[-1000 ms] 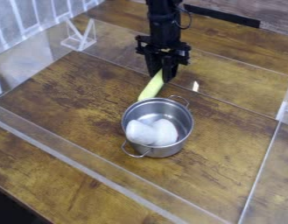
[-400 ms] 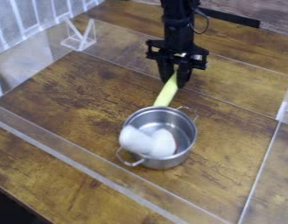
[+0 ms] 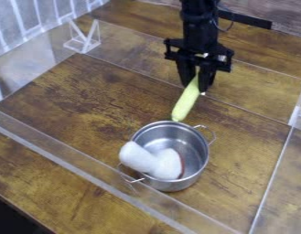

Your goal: Move the green spoon to the right

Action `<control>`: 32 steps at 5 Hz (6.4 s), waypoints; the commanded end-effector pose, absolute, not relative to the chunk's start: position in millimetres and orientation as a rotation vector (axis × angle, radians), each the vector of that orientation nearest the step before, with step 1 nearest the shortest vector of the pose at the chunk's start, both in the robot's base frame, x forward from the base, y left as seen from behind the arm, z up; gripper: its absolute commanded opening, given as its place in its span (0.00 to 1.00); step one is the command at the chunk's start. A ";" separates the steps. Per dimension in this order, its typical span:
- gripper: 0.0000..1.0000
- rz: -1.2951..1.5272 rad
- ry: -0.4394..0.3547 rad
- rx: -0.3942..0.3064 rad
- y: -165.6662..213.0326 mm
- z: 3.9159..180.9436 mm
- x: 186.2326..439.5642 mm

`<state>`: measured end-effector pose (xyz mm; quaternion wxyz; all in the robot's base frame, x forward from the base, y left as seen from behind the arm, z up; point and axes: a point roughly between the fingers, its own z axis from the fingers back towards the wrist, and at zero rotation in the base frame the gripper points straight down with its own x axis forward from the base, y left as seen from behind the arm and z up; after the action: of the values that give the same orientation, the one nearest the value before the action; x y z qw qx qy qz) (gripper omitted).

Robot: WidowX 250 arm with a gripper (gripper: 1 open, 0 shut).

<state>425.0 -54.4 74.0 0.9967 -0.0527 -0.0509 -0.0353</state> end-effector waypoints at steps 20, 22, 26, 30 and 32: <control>1.00 -0.002 -0.020 -0.118 -95.3 70.4 392.1; 1.00 -0.050 -0.001 -0.101 -97.9 48.1 380.6; 1.00 0.029 0.039 -0.082 -83.2 49.2 369.1; 1.00 -0.011 0.077 -0.058 -69.8 45.3 349.3; 1.00 -0.098 0.093 -0.048 -65.9 37.2 355.0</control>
<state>355.7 -68.1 37.2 0.9977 -0.0289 0.0430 -0.0428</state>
